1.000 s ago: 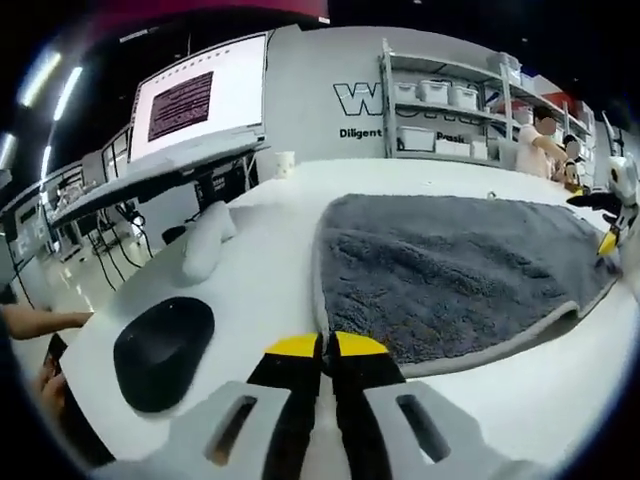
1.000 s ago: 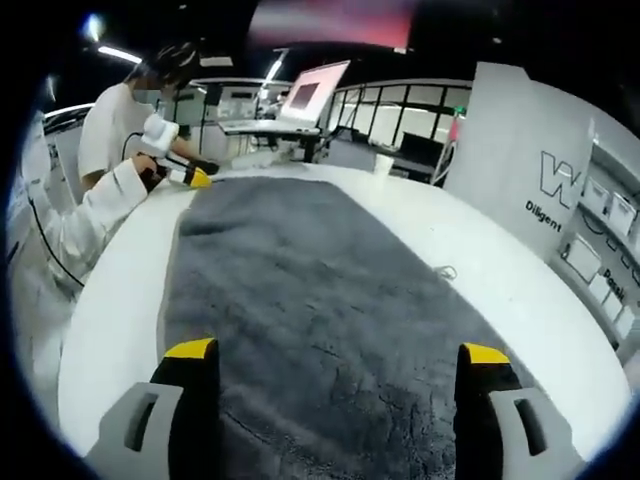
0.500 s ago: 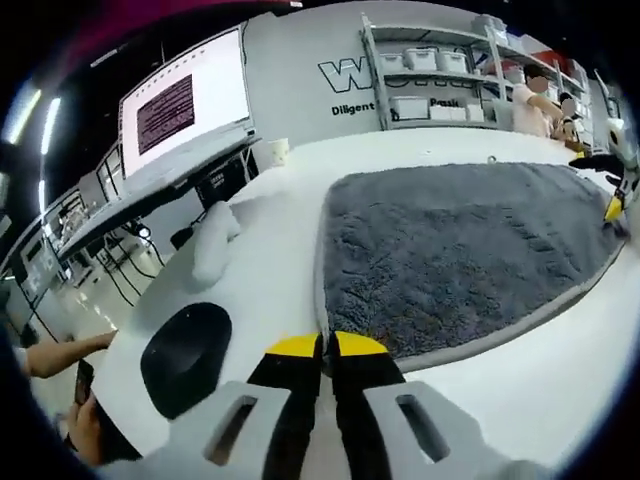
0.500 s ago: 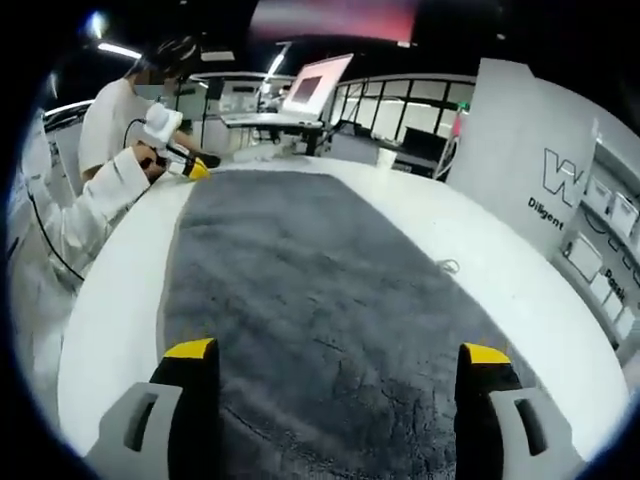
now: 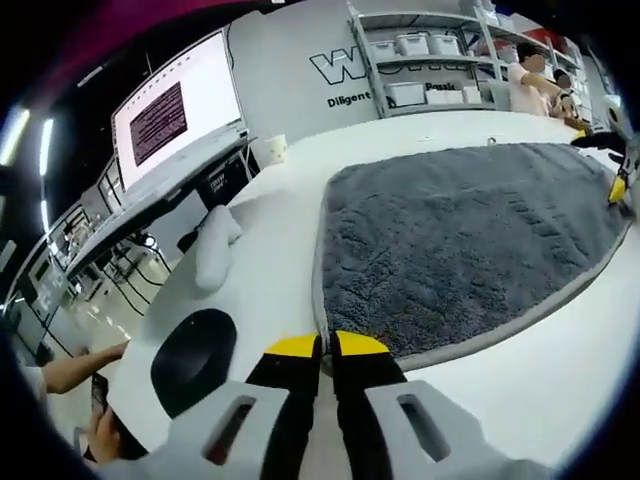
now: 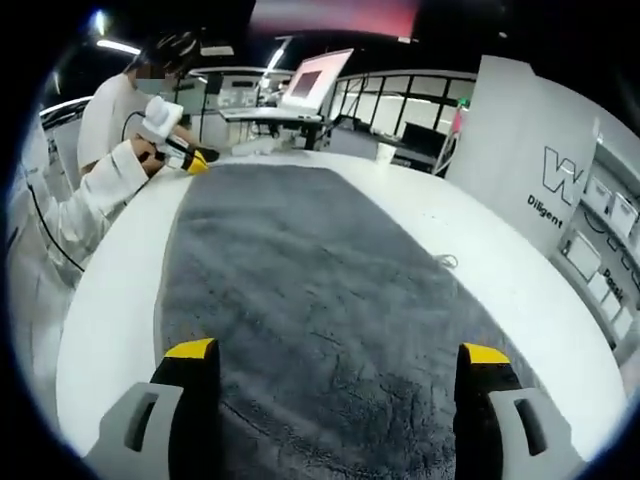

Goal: Open the folded towel by lifting each exposed corner and separating the folded layers until the towel lies flat within the target outline without major curled edges

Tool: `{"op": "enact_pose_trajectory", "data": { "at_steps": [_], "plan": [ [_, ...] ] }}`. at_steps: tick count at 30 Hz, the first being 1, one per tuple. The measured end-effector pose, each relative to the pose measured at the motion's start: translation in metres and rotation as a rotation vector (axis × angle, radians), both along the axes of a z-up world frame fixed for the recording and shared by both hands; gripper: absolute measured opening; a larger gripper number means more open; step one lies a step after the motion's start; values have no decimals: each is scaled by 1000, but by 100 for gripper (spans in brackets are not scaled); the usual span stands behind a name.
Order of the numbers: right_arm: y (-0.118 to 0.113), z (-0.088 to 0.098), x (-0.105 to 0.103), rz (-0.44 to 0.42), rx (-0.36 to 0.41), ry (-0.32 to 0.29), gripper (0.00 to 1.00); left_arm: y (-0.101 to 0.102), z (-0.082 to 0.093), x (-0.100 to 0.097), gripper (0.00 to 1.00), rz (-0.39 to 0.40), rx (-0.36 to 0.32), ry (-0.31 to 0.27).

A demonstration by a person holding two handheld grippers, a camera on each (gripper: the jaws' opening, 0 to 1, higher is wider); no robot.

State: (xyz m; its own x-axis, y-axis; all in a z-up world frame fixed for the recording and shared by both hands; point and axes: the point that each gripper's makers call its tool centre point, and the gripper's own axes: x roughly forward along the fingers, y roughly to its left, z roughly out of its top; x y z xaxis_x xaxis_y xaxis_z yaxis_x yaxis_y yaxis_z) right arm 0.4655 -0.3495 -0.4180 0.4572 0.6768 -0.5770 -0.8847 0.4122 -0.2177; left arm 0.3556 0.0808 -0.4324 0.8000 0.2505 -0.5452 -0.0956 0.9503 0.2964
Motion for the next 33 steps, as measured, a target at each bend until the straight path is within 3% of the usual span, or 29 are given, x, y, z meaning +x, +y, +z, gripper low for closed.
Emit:
{"op": "enact_pose_trajectory", "data": {
  "at_steps": [4, 10, 13, 17, 20, 22, 26, 27, 30, 33],
  "plan": [
    [2, -1, -2, 10, -4, 4, 97, 1, 1, 0, 6, -1, 13, 10],
    [1, -6, -2, 5, -32, 11, 97, 5, 12, -4, 18, 12, 18, -7],
    [2, -6, -2, 8, -34, 10, 97, 7, 17, -5, 29, 21, -7, -40],
    [0, -10, -1, -10, -42, 25, 97, 6, 30, -4, 57, 35, -50, -109],
    [0, -12, 0, -19, -45, 33, 98, -2, 37, -5, 56, 18, -66, -129],
    [0, -11, -1, -19, -46, 33, 98, -14, 44, -1, 61, -22, -118, -162],
    [-1, -11, -1, -24, -42, 39, 98, -37, 59, 7, 80, -95, -257, -254],
    [-1, -12, -2, -18, -41, 43, 98, -42, 63, 9, 81, -115, -282, -271],
    [-2, -13, -2, -27, -43, 52, 97, -45, 67, 11, 83, -114, -296, -282],
    [-2, -12, -3, -20, -55, 44, 97, -54, 67, 15, 94, -136, -296, -272]
  ]
}}
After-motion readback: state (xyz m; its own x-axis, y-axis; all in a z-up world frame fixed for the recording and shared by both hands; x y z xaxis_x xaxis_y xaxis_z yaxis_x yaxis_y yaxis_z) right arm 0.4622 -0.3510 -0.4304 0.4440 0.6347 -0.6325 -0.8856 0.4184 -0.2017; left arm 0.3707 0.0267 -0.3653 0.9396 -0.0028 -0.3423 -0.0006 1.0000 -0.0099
